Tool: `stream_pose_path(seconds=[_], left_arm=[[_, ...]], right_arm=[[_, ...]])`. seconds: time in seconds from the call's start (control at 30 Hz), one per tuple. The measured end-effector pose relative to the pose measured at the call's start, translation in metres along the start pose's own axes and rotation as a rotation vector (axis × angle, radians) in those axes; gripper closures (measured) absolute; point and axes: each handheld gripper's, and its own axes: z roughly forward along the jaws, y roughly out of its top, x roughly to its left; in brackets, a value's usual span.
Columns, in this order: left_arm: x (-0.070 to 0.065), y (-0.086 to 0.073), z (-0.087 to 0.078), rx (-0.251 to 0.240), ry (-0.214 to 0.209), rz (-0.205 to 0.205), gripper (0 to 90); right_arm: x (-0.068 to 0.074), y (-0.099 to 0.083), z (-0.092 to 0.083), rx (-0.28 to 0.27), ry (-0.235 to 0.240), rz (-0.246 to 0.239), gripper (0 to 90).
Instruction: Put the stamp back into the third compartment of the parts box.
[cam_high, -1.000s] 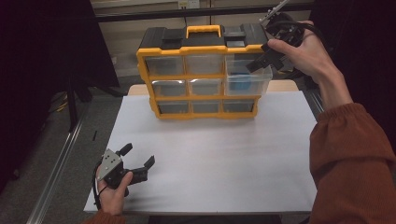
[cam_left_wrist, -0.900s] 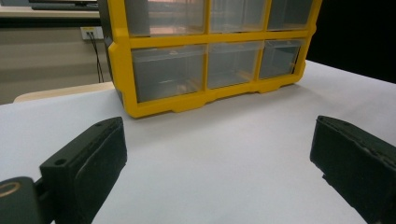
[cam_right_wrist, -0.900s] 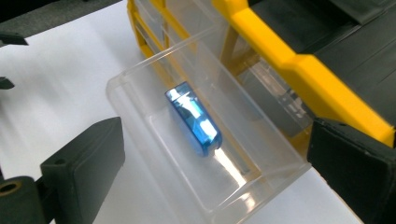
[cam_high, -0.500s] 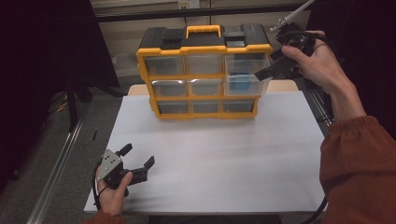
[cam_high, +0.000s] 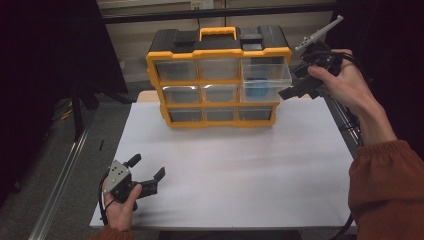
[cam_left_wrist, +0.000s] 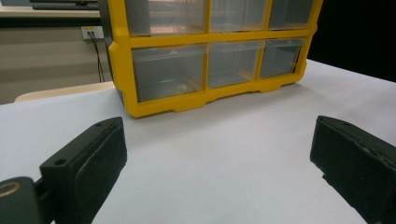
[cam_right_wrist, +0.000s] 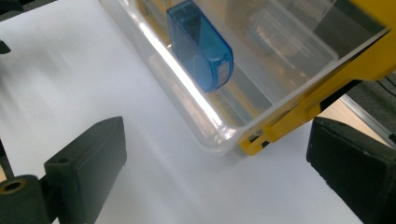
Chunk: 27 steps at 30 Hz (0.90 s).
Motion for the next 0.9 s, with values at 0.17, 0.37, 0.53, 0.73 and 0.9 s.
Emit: stream_pose_path(seconds=[0.17, 0.37, 0.53, 0.73, 0.9], left_arm=[[-0.001, 0.000, 0.001, 0.003, 0.007, 0.002, 4.0], [0.000, 0.000, 0.000, -0.003, 0.000, -0.002, 4.0], [0.000, 0.000, 0.000, -0.003, -0.003, 0.000, 4.0], [0.000, 0.001, 0.000, 0.004, 0.007, 0.005, 4.0], [0.000, 0.001, 0.001, 0.002, 0.008, 0.003, 4.0]], right_arm=[[0.001, -0.011, 0.010, 0.014, 0.009, 0.003, 5.0], [0.006, -0.018, 0.017, 0.017, 0.012, 0.001, 5.3], [0.009, -0.028, 0.021, 0.001, 0.023, -0.007, 5.3], [0.011, -0.037, 0.026, -0.013, 0.020, 0.002, 5.2], [0.015, -0.046, 0.029, -0.030, 0.028, -0.006, 5.6]])
